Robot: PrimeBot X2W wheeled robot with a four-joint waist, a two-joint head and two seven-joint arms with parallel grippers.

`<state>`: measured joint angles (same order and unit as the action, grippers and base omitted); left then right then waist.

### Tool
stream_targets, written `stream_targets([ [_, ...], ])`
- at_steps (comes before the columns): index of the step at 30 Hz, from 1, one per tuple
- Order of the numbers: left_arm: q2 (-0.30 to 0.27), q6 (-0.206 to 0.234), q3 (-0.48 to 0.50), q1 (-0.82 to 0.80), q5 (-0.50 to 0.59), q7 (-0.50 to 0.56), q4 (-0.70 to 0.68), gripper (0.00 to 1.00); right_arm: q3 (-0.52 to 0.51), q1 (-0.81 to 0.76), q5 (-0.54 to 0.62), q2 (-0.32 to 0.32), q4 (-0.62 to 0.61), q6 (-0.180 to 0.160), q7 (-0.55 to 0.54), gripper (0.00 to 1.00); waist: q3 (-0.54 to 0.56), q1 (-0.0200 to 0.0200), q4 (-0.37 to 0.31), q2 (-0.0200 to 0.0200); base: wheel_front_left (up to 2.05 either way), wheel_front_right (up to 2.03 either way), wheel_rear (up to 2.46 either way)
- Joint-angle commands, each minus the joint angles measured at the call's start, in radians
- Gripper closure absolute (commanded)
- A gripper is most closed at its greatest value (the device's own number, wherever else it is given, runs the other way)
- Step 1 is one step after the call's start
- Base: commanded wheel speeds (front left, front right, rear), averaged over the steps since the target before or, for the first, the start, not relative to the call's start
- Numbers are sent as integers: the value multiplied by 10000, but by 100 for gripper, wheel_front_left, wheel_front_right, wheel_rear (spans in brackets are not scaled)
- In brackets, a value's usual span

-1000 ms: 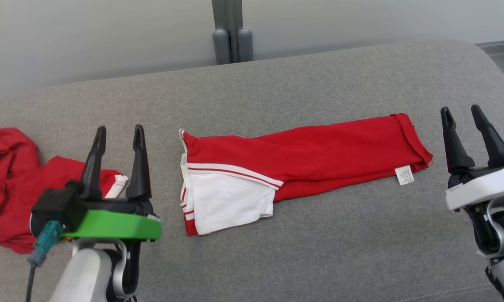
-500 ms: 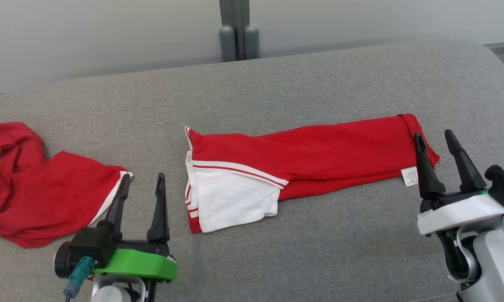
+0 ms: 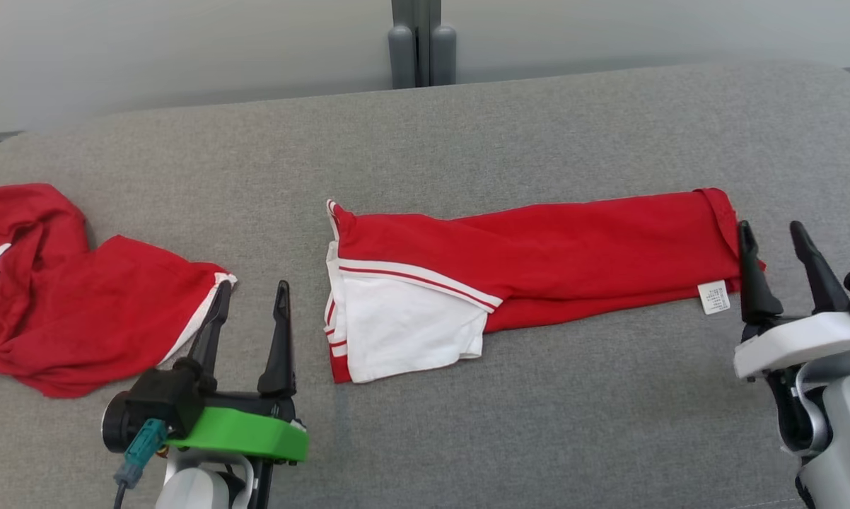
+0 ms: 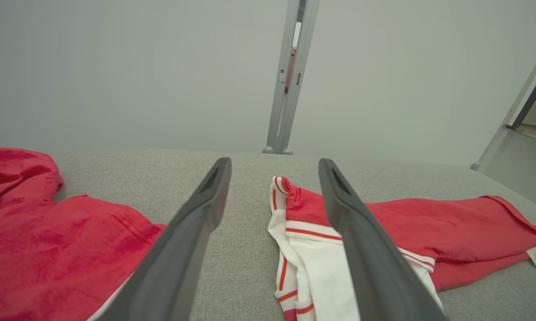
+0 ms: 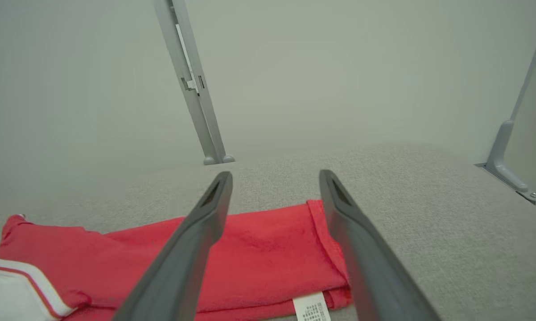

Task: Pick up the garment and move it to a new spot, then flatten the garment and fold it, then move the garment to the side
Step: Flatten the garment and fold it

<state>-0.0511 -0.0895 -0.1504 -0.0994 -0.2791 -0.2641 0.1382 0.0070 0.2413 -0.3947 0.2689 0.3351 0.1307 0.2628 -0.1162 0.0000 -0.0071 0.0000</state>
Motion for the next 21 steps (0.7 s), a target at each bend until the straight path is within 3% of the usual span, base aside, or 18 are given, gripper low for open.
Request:
stream_targets([
  [1, 1, -59, -71, -223, 107, -3, 4, 0, -230, 326, 51, -28, 531, 0, -91, 0, -295, 0, 235, 0, 0, 0, 0],
  [13, -2, -143, -535, -931, 159, -1, 127, 0, -1687, 2390, 554, 194, 4887, -2, -294, 0, -1371, 0, 1091, 0, 0, 0, 0],
  [21, -2, -150, -618, -1058, 250, -3, 232, 0, -2063, 3005, 341, 79, 6630, -2, -133, 0, -1550, 0, 1240, 0, 0, 0, 0],
])
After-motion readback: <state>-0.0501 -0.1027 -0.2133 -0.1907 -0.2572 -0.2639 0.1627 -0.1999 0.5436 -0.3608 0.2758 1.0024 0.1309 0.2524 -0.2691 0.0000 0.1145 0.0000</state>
